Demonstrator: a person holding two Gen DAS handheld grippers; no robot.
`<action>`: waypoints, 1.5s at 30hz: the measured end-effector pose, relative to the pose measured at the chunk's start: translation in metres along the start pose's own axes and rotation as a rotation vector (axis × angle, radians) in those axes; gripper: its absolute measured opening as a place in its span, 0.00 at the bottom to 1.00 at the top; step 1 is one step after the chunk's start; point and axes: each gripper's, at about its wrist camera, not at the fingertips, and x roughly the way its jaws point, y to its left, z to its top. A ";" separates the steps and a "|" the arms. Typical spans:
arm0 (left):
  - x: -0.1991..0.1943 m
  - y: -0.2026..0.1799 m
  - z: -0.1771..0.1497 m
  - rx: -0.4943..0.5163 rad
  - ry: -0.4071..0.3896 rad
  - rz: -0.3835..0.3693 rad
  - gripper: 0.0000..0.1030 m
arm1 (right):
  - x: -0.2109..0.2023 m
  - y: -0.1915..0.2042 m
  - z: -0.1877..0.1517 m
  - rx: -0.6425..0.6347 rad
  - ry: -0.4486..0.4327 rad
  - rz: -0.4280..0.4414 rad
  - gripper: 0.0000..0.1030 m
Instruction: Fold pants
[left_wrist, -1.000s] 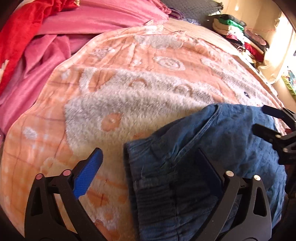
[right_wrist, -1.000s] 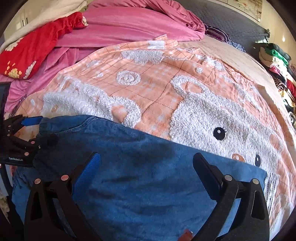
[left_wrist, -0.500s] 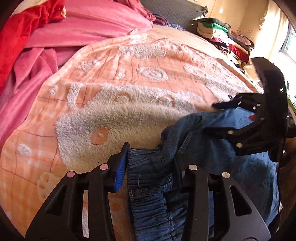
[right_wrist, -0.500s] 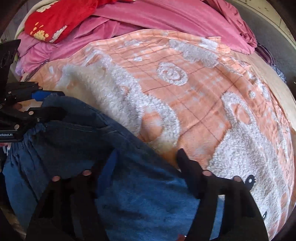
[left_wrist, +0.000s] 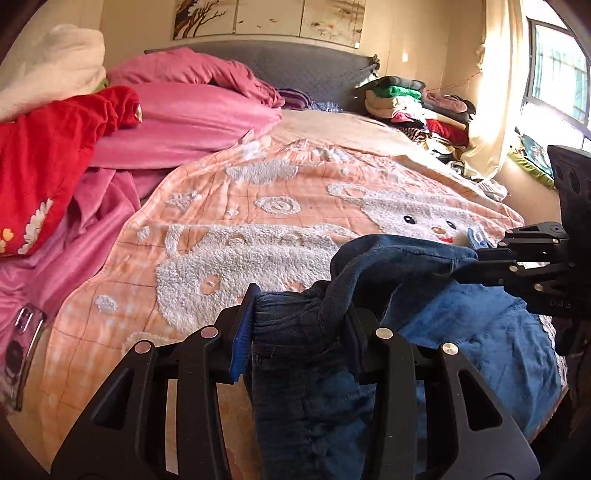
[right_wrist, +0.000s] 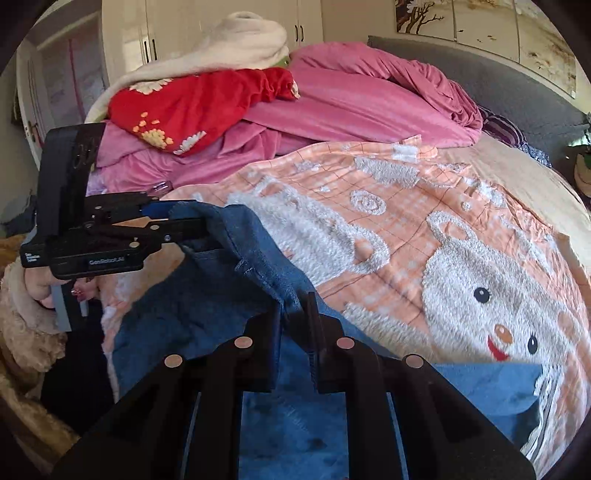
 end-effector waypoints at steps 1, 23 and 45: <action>-0.007 -0.003 -0.005 0.004 -0.007 -0.006 0.32 | -0.011 0.011 -0.008 -0.006 -0.011 -0.002 0.11; -0.056 0.006 -0.104 -0.087 0.155 -0.011 0.40 | -0.013 0.132 -0.121 0.037 0.124 0.115 0.14; -0.077 -0.048 -0.079 -0.055 0.129 -0.186 0.41 | -0.036 0.138 -0.125 0.115 0.063 0.154 0.34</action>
